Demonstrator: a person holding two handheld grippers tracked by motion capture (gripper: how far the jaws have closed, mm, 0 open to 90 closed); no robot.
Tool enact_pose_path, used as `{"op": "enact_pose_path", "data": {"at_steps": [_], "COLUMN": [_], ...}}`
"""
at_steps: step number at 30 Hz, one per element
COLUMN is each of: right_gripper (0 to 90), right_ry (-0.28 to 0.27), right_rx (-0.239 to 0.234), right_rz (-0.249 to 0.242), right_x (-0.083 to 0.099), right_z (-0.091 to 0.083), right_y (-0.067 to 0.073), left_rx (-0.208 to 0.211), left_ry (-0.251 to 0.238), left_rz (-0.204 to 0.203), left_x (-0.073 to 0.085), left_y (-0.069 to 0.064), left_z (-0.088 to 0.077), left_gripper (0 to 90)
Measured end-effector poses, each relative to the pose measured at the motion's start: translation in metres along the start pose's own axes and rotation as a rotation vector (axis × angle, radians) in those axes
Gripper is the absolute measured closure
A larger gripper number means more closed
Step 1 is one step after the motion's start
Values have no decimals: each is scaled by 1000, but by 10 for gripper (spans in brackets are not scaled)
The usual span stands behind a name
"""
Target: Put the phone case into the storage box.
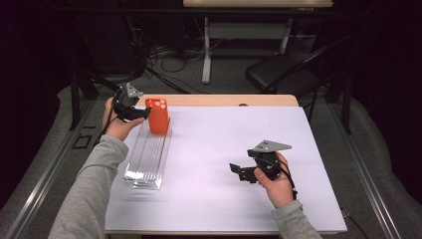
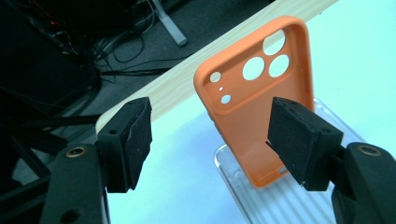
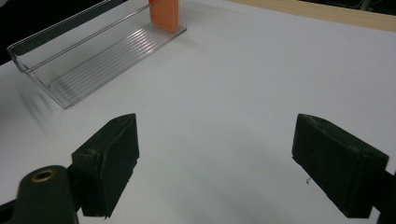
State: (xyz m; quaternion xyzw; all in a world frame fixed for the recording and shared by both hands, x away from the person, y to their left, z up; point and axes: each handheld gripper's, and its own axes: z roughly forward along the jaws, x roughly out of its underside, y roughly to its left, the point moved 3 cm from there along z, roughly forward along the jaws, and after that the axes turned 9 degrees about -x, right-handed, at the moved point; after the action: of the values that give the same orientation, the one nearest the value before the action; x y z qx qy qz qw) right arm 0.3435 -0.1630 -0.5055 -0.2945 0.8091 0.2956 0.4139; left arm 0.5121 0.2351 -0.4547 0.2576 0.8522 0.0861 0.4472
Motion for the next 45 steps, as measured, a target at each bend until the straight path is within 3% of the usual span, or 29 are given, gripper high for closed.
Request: {"op": "enact_pose_path", "data": {"at_steps": [9, 16, 21, 24, 30, 39, 45], "right_gripper": [106, 86, 79, 65, 56, 15, 3], "right_ry": [-5, -16, -16, -14, -11, -13, -13], "right_rx": [3, -5, -1, 3, 5, 2, 10], "right_rz": [-6, -9, -2, 1, -2, 3, 11], "right_x": [-3, -4, -5, -6, -7, -9, -10], "right_z": [-4, -7, -9, -11, -12, -14, -16], "right_y": [0, 1, 1, 1, 1, 3, 2], "left_rx": [95, 126, 121, 137, 154, 188, 244], "left_ry": [-7, -26, -21, -23, -57, -76, -93], "left_rz": [-69, -128, -173, -153, -177, -148, -146], "left_x": [-3, -5, -5, -5, -7, -8, -10], "left_y": [3, 6, 9, 8, 9, 5, -1], "left_z": [-16, -29, -35, -40, -50, -61, -70], "left_gripper": [290, 283, 283, 244, 238, 156, 150]}}
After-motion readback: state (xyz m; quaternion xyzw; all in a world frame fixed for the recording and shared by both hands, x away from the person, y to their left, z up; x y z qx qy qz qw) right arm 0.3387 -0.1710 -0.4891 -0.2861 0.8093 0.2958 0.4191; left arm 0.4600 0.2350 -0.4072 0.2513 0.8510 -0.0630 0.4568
